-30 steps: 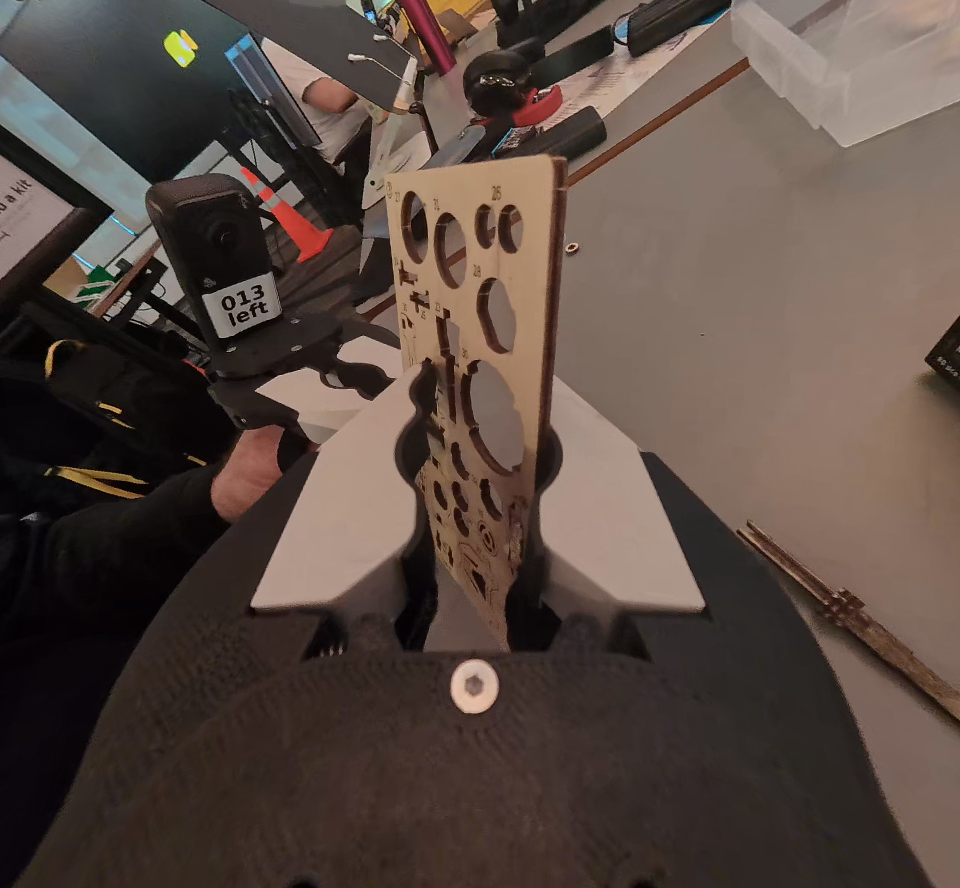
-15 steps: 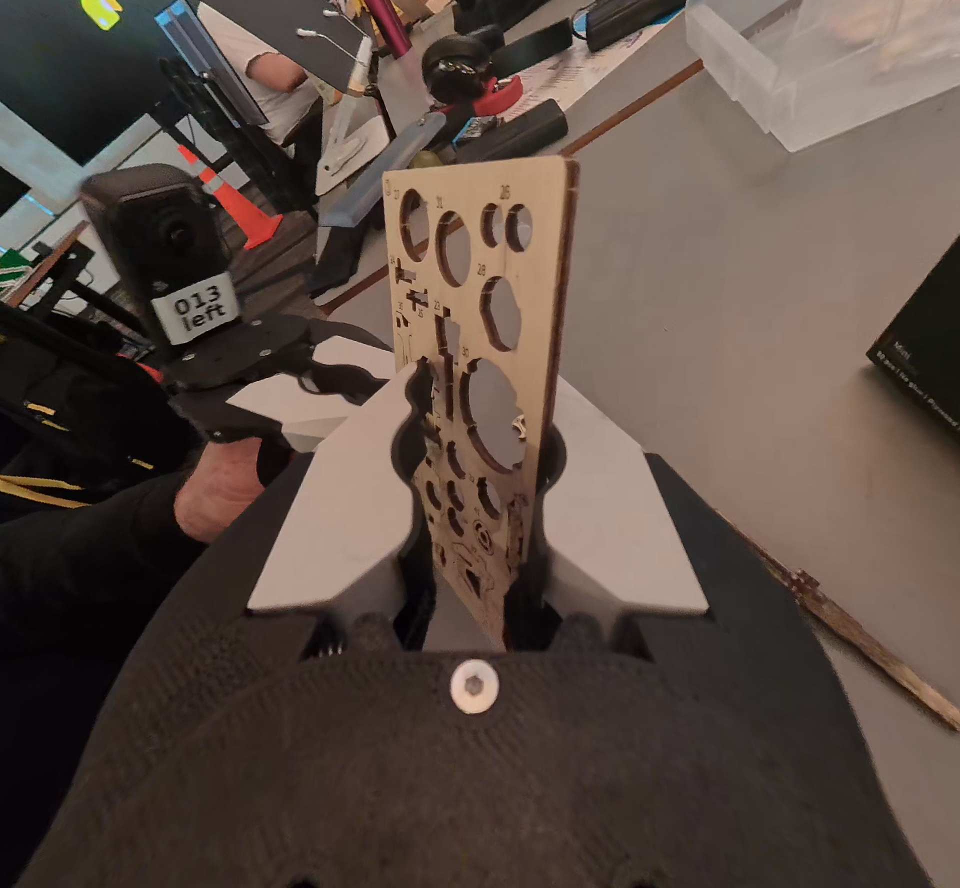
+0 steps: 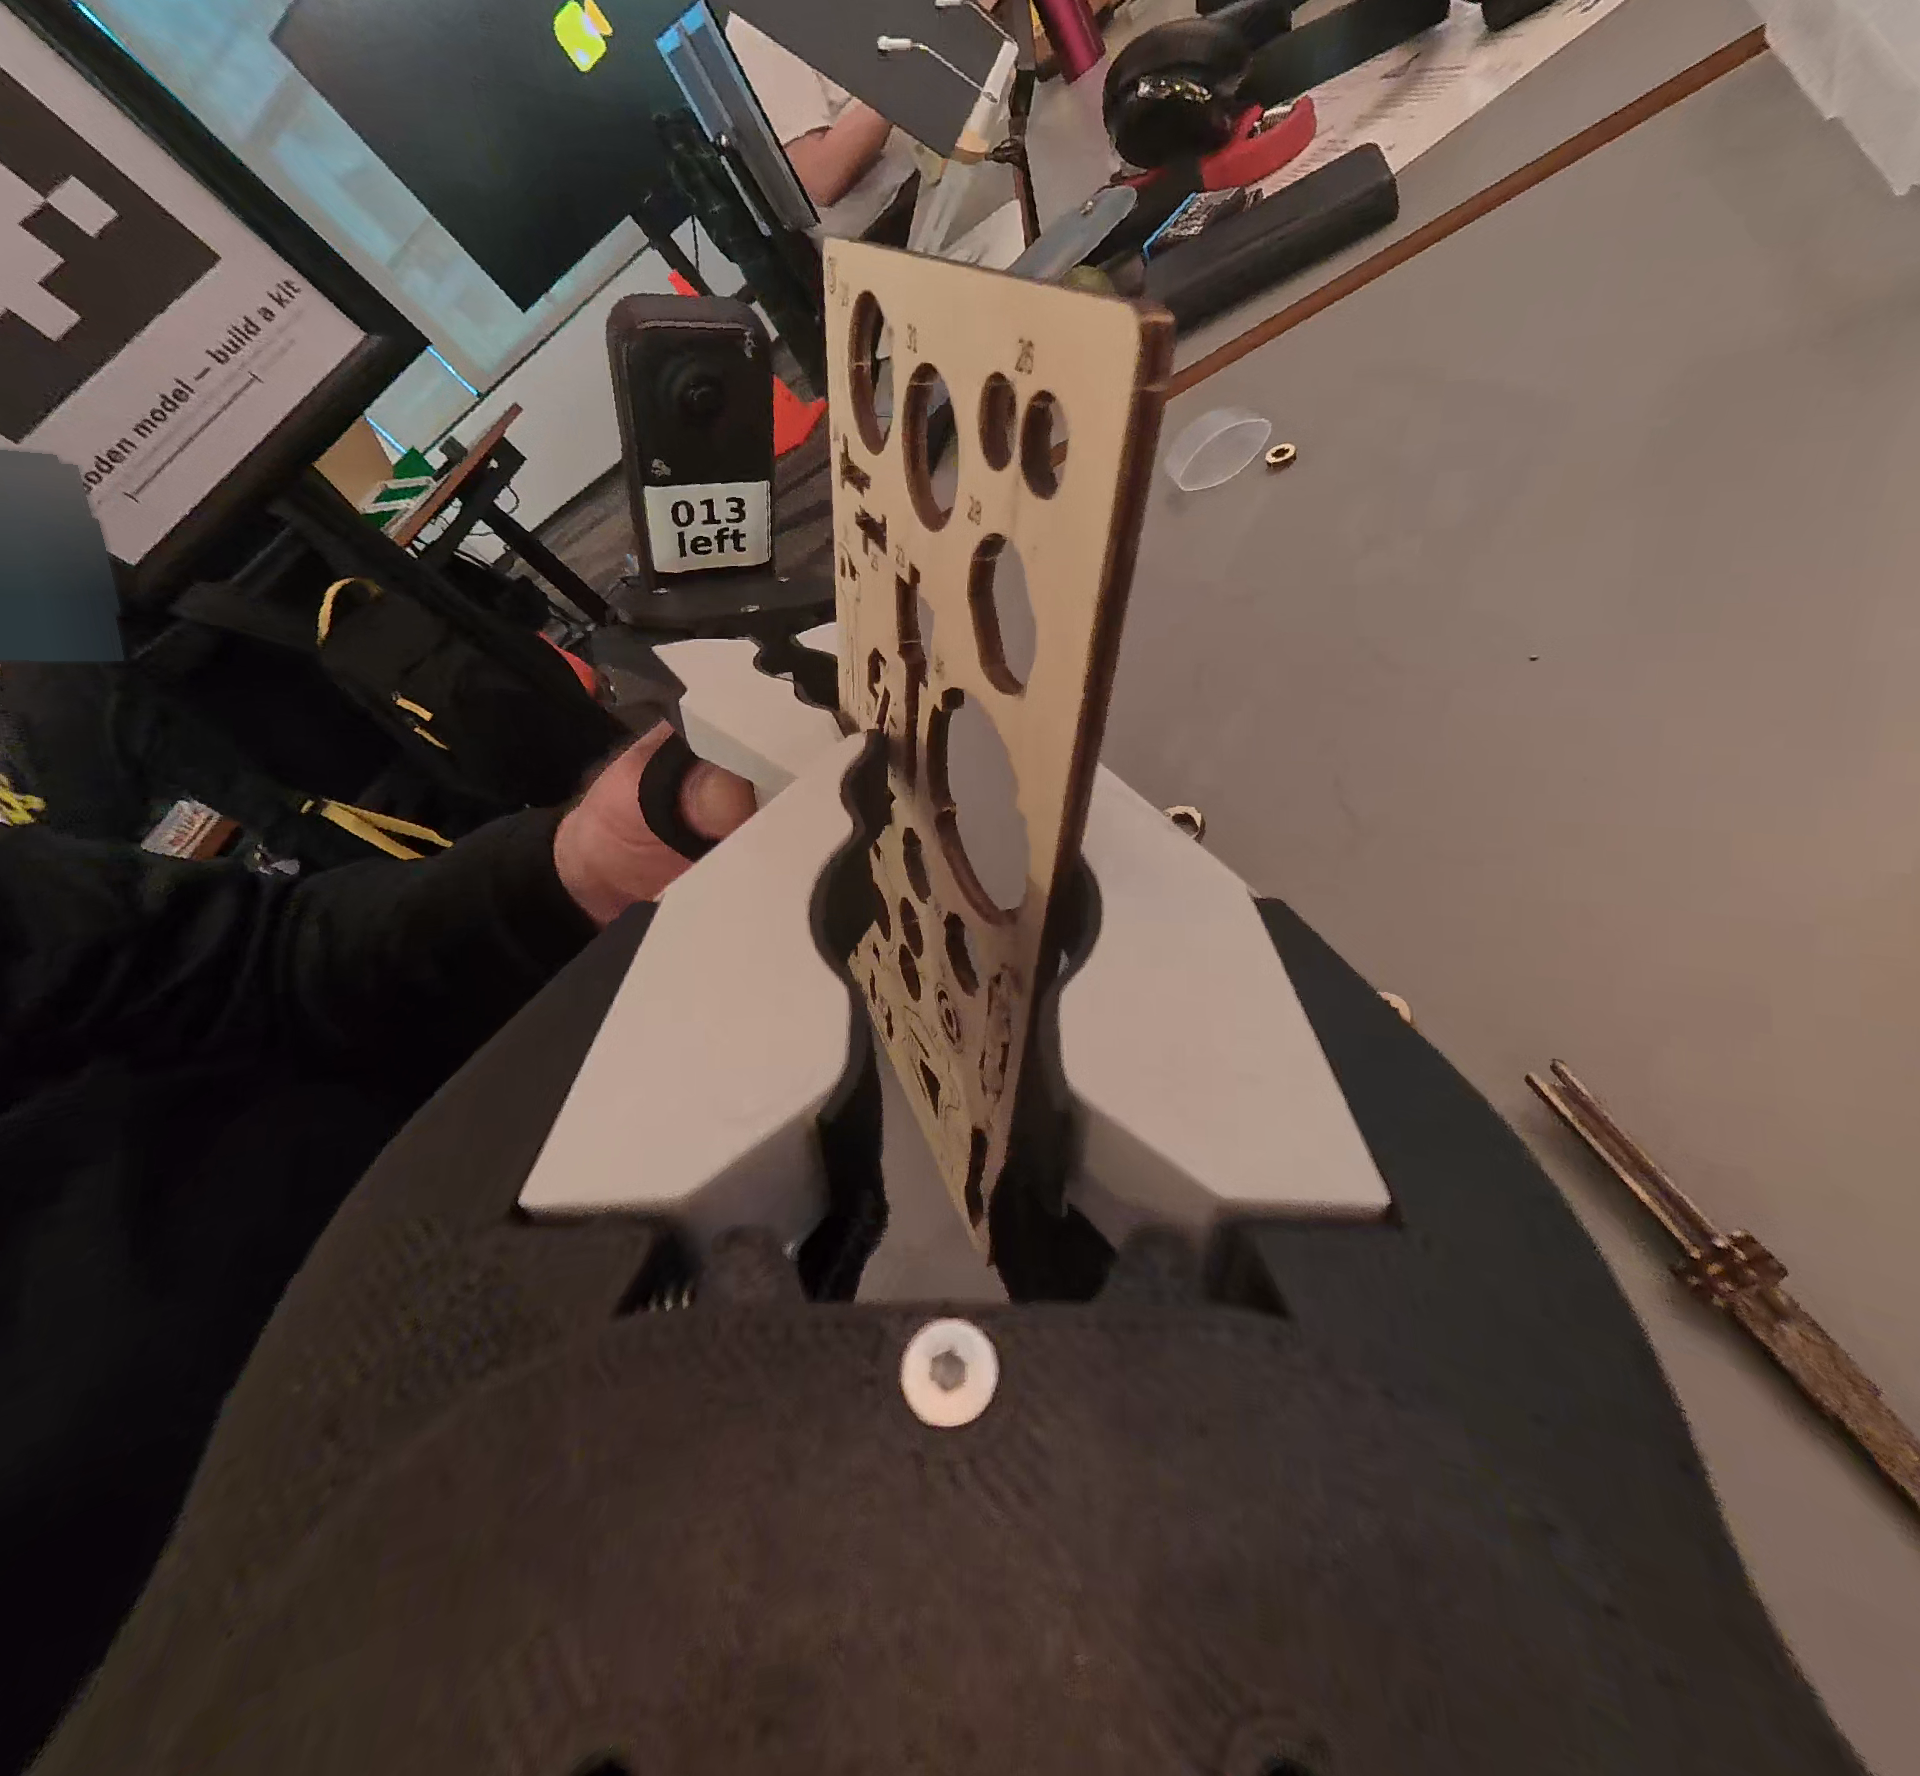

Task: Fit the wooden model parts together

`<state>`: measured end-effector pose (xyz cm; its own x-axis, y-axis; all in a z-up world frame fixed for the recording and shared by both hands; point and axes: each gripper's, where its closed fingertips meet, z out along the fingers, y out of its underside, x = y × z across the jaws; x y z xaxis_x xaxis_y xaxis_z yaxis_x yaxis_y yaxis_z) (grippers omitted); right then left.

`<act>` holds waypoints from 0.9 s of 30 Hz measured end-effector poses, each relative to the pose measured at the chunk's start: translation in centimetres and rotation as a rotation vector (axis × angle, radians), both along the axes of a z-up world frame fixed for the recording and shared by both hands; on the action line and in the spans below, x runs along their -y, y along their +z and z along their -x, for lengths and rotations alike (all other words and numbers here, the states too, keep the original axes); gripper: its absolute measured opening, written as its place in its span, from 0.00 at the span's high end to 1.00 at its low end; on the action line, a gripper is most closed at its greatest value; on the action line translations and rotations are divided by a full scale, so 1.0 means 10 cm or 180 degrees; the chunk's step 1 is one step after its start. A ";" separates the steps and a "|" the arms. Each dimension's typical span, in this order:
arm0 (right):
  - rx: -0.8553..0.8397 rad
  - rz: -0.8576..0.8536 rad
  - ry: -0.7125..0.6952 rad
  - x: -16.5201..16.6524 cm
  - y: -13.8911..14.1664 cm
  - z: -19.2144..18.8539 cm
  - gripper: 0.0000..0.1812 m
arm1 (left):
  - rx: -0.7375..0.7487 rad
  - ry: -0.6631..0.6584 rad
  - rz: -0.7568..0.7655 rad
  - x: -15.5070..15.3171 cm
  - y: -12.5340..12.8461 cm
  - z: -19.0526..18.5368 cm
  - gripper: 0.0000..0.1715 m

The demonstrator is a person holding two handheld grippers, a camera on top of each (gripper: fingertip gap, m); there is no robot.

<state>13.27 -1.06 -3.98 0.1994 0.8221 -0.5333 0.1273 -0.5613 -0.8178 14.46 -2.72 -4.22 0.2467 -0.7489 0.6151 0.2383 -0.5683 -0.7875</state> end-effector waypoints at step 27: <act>0.0610 -0.0352 -0.0141 -0.05 -0.25 0.00 0.85 | -0.0519 0.0256 -0.0100 -0.07 -0.28 0.00 0.95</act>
